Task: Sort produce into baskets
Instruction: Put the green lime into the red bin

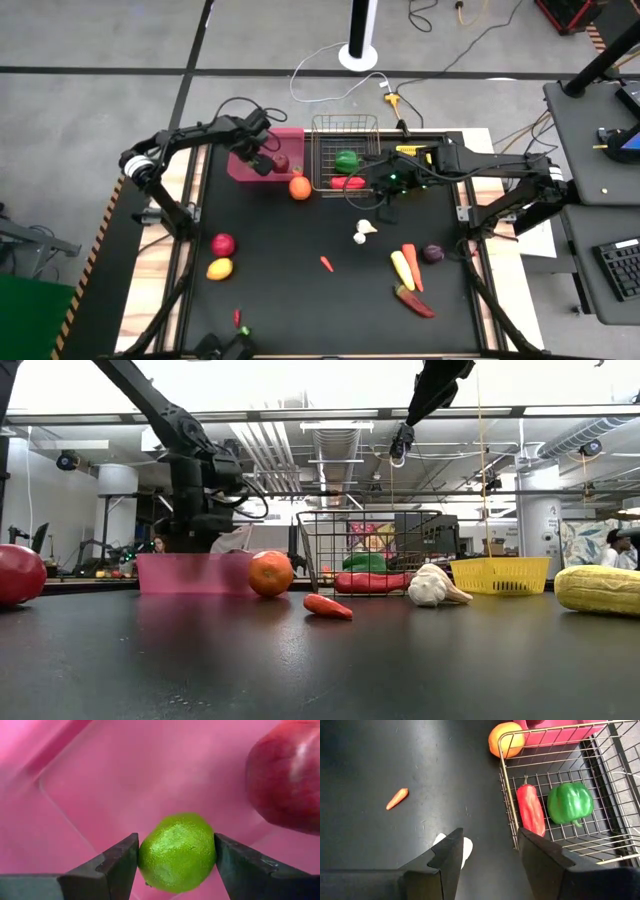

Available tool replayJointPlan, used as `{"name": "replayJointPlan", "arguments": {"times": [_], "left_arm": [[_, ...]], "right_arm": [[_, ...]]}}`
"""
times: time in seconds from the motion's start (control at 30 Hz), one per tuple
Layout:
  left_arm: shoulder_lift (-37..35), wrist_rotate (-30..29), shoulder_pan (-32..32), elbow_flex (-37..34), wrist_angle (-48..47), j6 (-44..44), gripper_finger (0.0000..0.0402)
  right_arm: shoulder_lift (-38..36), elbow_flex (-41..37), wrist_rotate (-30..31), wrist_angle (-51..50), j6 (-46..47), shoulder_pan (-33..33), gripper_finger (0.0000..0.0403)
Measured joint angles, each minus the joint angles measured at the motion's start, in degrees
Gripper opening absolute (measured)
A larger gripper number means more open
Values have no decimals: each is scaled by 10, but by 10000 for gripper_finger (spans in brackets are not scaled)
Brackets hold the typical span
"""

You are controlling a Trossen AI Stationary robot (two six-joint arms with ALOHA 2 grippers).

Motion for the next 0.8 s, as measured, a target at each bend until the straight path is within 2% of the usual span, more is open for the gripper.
{"name": "replayJointPlan", "arguments": {"times": [0.5,0.8], "left_arm": [[11,-10,0,0,14,2,232],[11,-10,0,0,13,4,258]], "right_arm": [[0,0,0,0,-2,0,178],[0,0,0,0,-5,0,178]]}}
